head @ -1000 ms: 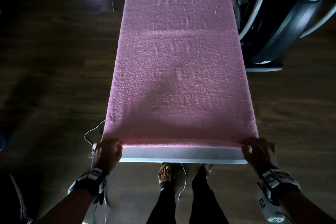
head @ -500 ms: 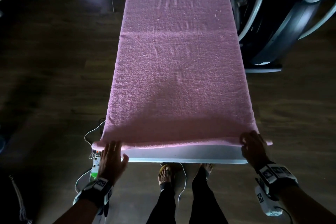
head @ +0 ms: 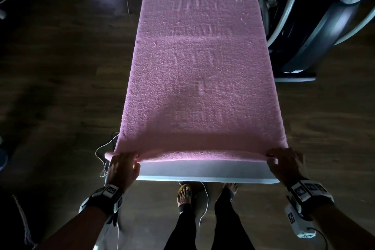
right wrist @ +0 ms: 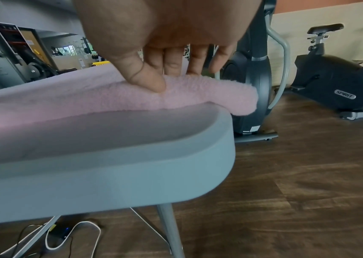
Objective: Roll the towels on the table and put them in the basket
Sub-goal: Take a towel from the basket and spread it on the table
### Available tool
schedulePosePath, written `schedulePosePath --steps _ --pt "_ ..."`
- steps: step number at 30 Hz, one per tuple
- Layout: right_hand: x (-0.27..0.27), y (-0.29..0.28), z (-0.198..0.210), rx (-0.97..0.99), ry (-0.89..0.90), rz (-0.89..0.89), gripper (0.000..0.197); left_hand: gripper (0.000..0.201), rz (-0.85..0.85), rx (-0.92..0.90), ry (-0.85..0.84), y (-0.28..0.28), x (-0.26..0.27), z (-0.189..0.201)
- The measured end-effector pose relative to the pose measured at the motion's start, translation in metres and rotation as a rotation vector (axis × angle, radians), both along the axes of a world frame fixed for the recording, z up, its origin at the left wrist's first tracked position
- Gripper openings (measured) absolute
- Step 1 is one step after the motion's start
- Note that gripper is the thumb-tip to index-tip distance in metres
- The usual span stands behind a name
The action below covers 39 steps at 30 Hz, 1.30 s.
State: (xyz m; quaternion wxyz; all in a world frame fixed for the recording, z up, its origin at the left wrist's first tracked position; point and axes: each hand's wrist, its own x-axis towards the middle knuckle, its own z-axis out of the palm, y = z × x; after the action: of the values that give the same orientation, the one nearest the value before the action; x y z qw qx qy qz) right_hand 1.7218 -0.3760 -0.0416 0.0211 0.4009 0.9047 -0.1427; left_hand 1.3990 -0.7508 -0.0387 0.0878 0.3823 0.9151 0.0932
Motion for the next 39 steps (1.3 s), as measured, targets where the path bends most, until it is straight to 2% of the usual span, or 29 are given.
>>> schedulePosePath --steps 4,7,8,10,13,17,23,25,27,29,31,33,39 --pt "-0.006 0.007 0.003 -0.016 -0.042 -0.040 0.030 0.041 0.004 -0.142 0.065 0.004 -0.008 -0.002" --pt "-0.010 0.008 0.003 0.080 0.047 -0.053 0.015 0.037 0.040 -0.110 0.147 0.005 -0.013 -0.010" --pt "-0.011 0.007 -0.001 0.101 0.094 -0.007 0.014 0.037 0.016 -0.071 0.144 0.005 -0.012 -0.012" --pt "-0.011 0.006 -0.007 0.100 0.117 0.069 0.019 0.046 -0.041 -0.023 0.075 0.005 -0.006 -0.016" --pt "-0.007 0.006 -0.010 0.001 -0.054 0.015 0.037 0.046 -0.048 -0.023 0.033 0.004 -0.005 -0.018" --pt "-0.011 0.011 -0.005 0.024 0.022 0.016 0.031 0.037 -0.037 0.092 0.053 0.003 -0.016 -0.013" --pt "-0.017 0.019 0.000 0.029 -0.124 0.047 0.041 0.033 -0.086 -0.020 0.213 0.018 -0.029 -0.003" --pt "-0.021 0.023 0.000 0.073 -0.114 0.014 0.033 0.028 -0.038 -0.045 0.254 0.018 -0.038 -0.005" --pt "-0.024 0.024 -0.001 0.113 -0.060 0.037 0.022 0.023 -0.031 0.040 0.207 0.018 -0.041 -0.009" --pt "-0.027 0.020 -0.002 0.072 -0.019 0.116 0.032 0.037 -0.100 0.141 0.118 0.015 -0.037 -0.016" --pt "-0.027 0.017 -0.002 0.045 -0.022 0.138 0.045 0.060 -0.120 0.121 0.055 0.014 -0.032 -0.019" --pt "-0.026 0.020 -0.006 0.039 -0.019 0.139 0.054 0.067 -0.093 0.089 0.032 0.014 -0.032 -0.019" --pt "-0.024 0.024 -0.010 -0.048 0.076 0.076 0.033 0.038 -0.030 0.064 -0.032 0.018 -0.041 -0.012"
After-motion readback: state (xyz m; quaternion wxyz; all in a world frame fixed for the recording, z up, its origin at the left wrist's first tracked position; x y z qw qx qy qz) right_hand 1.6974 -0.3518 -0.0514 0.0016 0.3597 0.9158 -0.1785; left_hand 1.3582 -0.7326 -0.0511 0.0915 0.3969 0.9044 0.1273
